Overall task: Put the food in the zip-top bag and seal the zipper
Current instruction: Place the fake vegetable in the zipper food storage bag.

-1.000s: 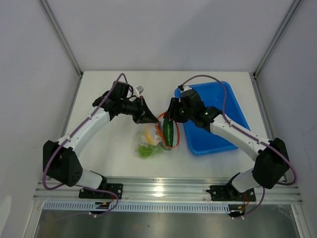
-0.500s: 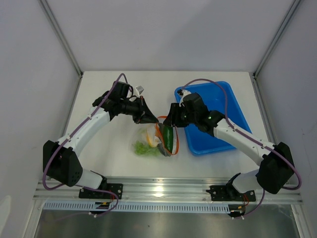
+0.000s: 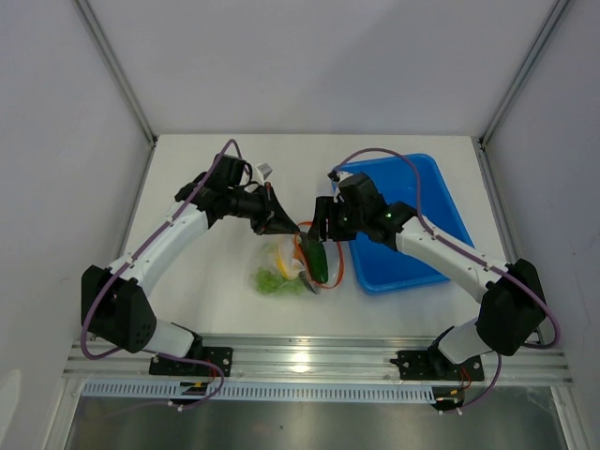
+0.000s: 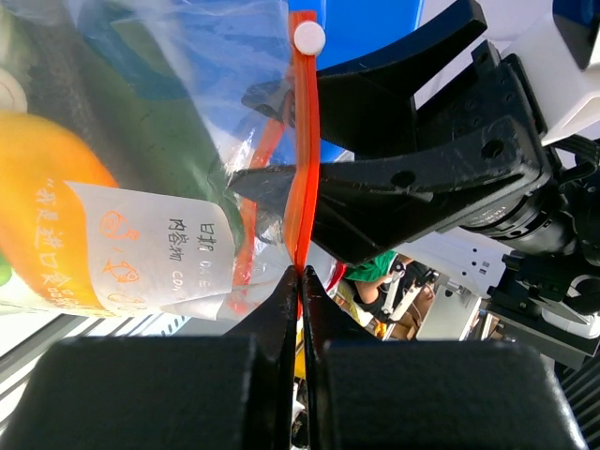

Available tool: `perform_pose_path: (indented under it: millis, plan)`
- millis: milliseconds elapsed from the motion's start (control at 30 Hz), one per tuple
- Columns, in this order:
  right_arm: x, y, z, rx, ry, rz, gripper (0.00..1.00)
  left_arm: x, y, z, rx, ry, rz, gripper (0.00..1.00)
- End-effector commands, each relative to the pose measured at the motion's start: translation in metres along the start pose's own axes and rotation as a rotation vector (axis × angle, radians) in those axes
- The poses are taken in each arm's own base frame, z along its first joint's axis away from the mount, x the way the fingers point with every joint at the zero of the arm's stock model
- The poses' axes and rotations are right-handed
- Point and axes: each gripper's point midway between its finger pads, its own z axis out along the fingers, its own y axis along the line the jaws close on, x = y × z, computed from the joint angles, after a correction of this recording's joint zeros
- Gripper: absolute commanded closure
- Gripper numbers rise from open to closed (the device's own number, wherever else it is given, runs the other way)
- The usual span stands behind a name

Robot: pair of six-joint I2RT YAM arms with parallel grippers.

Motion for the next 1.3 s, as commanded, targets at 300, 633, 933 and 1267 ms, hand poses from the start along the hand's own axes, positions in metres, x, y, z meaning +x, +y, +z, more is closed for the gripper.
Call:
perform_pose_path:
  millis: [300, 633, 933, 1267]
  plan:
    - [-0.032, 0.007, -0.052, 0.012, -0.071, -0.068, 0.32, 0.000, -0.012, -0.009, 0.037, -0.016, 0.048, 0.99]
    - [-0.005, 0.003, -0.067, -0.033, 0.015, -0.081, 0.52, -0.001, -0.011, -0.012, 0.030, -0.032, 0.051, 0.99]
    - [0.012, -0.016, -0.052, 0.012, 0.066, -0.073, 0.61, -0.003, -0.011, -0.019, 0.030, -0.054, 0.054, 0.99]
    - [0.025, -0.037, -0.033, 0.060, 0.105, -0.065, 0.61, 0.002, -0.008, -0.020, 0.026, -0.055, 0.049, 0.99]
